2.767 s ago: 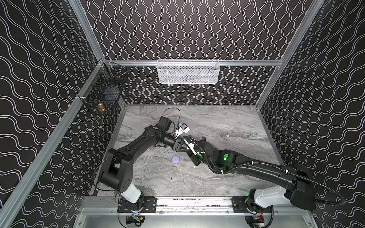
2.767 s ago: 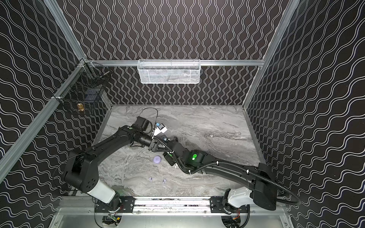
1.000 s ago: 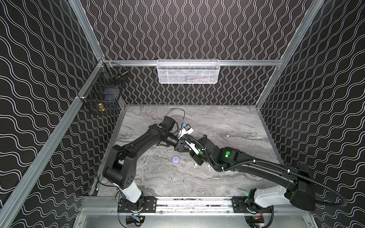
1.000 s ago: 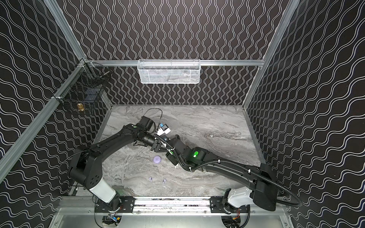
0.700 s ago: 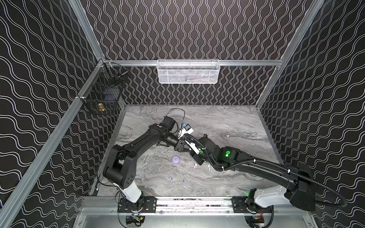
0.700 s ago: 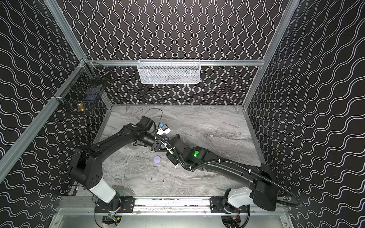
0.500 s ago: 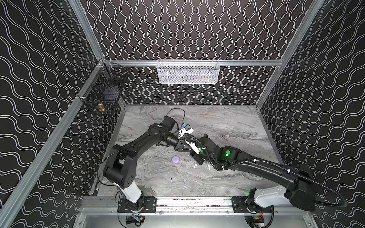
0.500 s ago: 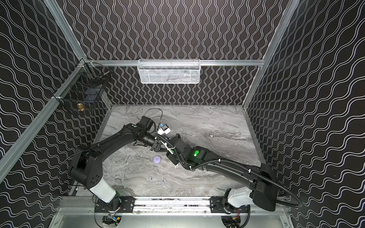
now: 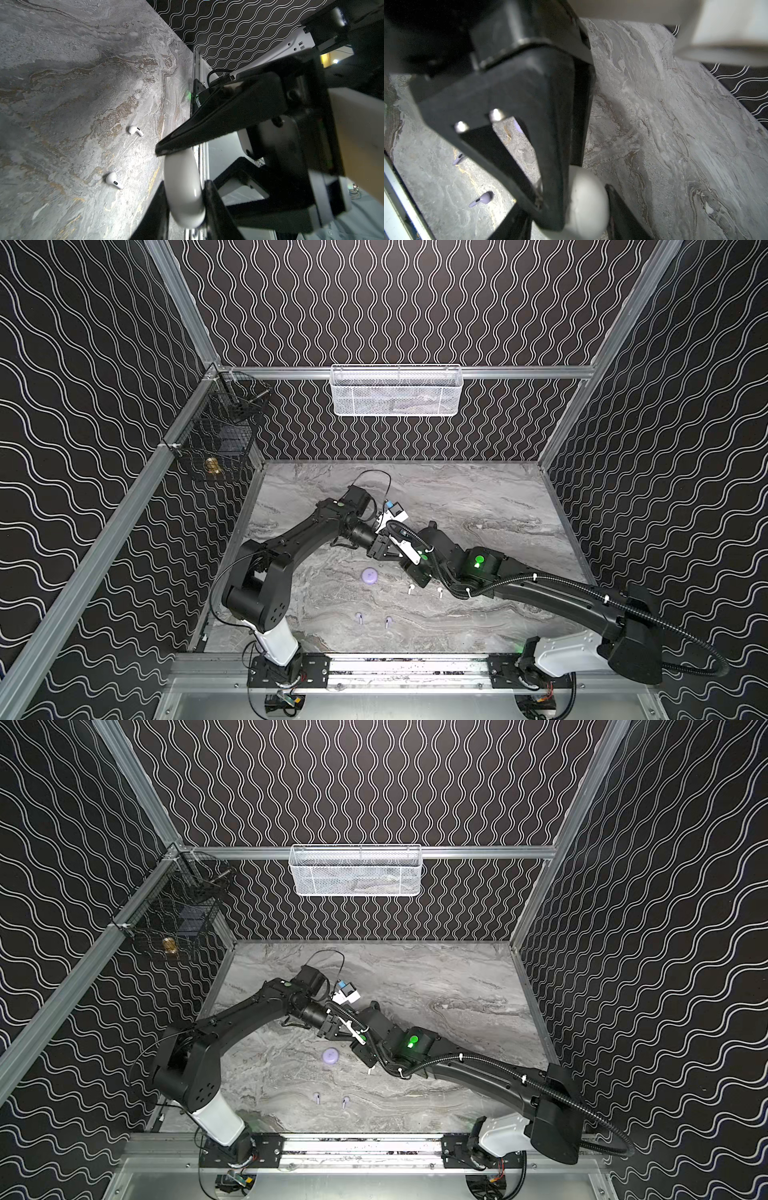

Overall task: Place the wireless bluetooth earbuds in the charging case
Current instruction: 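Close the left gripper on the white case while the right gripper releases and withdraws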

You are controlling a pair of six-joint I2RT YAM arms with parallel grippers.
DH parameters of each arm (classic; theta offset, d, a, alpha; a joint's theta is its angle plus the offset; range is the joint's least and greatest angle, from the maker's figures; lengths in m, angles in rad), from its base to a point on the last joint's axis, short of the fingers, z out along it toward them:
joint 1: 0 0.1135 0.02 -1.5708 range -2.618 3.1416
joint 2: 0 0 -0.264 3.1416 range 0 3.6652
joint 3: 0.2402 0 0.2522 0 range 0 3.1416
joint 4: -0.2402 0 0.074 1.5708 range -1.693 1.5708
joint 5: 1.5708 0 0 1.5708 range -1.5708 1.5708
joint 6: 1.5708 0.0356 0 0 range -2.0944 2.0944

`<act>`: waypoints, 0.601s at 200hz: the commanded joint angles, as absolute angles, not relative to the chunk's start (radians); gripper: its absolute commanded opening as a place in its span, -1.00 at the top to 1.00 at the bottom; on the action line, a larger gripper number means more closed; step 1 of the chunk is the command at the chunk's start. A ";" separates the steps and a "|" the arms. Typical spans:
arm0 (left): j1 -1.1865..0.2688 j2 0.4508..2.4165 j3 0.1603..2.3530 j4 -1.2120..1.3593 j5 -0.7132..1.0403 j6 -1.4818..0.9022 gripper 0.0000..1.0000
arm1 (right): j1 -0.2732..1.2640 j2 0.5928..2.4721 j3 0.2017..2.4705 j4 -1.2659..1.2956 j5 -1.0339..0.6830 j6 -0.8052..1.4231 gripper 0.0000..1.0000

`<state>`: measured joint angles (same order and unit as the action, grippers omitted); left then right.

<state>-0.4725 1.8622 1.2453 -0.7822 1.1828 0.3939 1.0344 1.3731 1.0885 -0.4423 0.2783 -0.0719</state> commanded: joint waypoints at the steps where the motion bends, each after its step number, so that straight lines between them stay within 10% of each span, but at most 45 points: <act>1: -0.493 1.873 1.247 -0.948 1.214 0.488 0.45 | 1.016 1.370 1.107 -0.267 0.421 -0.061 0.25; 120: -0.486 1.857 1.271 -0.960 1.212 0.505 0.61 | 1.015 1.267 1.047 -0.316 0.415 -0.005 -0.64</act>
